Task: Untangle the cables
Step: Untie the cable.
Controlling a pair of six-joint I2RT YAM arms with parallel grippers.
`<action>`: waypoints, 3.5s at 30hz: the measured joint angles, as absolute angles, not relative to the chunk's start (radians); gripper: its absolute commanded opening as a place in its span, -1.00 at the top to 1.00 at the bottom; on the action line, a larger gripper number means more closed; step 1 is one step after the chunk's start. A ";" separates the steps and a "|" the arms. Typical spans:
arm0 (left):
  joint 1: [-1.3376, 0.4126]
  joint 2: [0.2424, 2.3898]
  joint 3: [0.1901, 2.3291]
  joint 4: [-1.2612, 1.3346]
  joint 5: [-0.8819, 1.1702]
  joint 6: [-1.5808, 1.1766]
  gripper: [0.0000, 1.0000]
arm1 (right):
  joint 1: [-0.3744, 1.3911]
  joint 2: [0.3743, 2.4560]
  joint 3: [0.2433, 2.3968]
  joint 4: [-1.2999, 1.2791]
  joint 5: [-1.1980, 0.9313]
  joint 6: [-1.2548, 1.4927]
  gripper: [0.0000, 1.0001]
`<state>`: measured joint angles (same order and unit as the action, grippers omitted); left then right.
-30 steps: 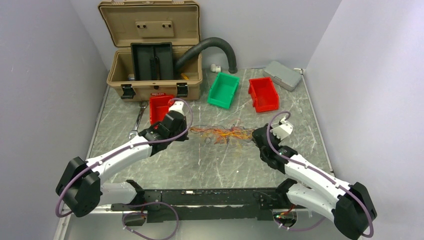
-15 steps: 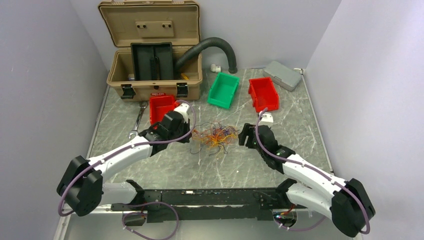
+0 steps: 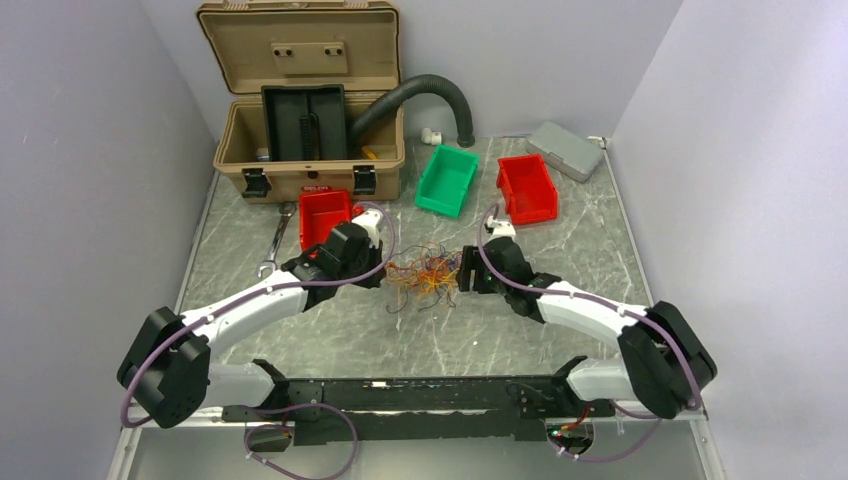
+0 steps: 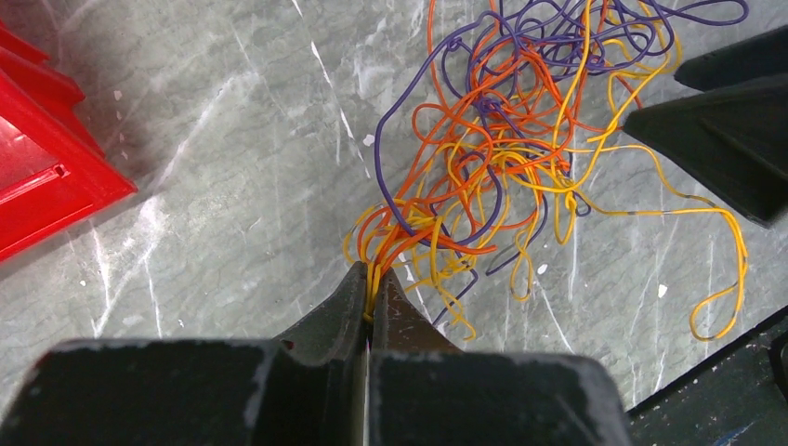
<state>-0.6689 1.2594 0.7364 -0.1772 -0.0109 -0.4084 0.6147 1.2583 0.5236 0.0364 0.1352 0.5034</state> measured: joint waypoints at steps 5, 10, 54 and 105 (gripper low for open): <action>-0.669 1.259 0.736 -0.177 -0.002 -0.408 1.00 | 0.615 1.365 0.575 0.055 0.149 0.524 -0.38; -0.669 1.259 0.735 -0.181 -0.012 -0.408 1.00 | 0.615 1.467 0.627 0.028 0.241 0.580 0.72; -0.624 1.084 0.701 -0.156 0.169 -0.300 1.00 | 0.410 1.102 0.521 0.028 -0.104 0.480 -1.00; -0.630 1.119 0.756 -0.541 -0.382 -0.474 -0.43 | 0.354 0.946 1.197 -0.462 0.583 0.434 1.00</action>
